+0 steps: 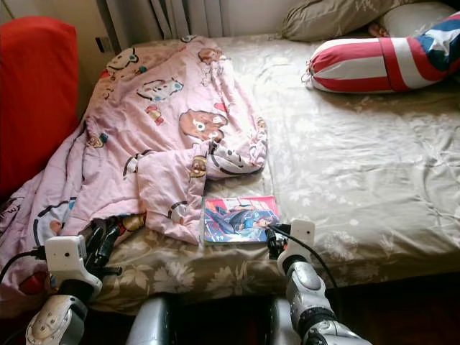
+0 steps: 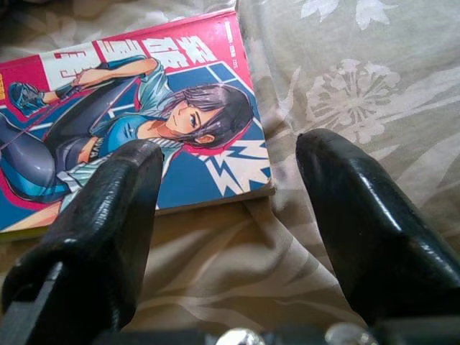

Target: Clean up the room

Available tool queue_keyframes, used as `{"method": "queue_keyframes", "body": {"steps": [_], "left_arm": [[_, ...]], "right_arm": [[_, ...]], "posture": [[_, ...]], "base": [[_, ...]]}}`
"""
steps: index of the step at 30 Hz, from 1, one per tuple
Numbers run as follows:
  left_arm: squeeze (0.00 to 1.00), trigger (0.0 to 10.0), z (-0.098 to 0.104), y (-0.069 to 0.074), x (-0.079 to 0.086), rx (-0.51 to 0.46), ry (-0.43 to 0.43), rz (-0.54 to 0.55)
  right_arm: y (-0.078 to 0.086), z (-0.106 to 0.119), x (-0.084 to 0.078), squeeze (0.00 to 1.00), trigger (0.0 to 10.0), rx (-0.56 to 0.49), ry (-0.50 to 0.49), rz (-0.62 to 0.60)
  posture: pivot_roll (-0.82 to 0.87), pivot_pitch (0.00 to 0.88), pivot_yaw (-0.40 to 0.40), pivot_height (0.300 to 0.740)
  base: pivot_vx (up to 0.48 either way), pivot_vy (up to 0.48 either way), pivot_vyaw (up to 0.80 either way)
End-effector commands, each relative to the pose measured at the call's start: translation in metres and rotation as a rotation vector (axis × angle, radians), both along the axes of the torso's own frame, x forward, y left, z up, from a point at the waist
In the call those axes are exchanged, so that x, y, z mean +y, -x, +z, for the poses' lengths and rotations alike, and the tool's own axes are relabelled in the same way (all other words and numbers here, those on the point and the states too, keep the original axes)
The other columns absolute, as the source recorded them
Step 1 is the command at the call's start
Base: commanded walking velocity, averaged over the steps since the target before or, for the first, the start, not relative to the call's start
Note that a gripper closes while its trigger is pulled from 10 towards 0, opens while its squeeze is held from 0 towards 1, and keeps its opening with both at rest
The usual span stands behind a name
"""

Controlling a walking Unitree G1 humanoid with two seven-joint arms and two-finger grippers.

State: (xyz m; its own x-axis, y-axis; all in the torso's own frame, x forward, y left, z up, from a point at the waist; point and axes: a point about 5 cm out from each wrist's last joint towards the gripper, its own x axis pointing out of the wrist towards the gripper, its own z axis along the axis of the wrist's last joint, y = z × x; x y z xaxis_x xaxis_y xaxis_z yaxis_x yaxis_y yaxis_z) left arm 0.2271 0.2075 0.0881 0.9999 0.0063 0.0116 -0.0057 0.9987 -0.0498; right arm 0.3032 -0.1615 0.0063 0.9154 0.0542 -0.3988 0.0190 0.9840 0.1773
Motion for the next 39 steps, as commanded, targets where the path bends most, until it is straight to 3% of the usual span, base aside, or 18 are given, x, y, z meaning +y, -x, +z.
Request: {"method": "queue_keyframes", "body": {"steps": [1, 8, 18, 39], "left_arm": [[0.00, 10.0, 0.000, 0.000, 0.000, 0.010, -0.007, 0.003], [0.00, 10.0, 0.000, 0.000, 0.000, 0.012, -0.002, 0.010], [0.00, 10.0, 0.001, -0.003, -0.001, 0.001, -0.001, 0.021], [0.00, 10.0, 0.002, -0.005, -0.001, -0.014, 0.005, 0.024]], "right_arm": [[0.004, -0.003, -0.002, 0.00, 10.0, 0.001, 0.011, -0.002], [0.007, -0.004, -0.003, 0.00, 10.0, -0.019, -0.003, -0.003], [-0.006, 0.013, 0.013, 0.00, 10.0, -0.134, 0.017, 0.108], [-0.006, 0.014, 0.018, 0.00, 10.0, -0.148, 0.018, 0.145]], "posture": [[0.18, 0.133, 0.020, 0.557], [0.18, 0.128, 0.016, 0.552], [0.17, 0.109, 0.014, 0.552], [0.17, 0.099, 0.009, 0.552]], "base": [[0.000, 0.000, 0.00], [0.000, 0.000, 0.00], [0.000, 0.000, 0.00], [0.305, 0.000, 0.00]]}}
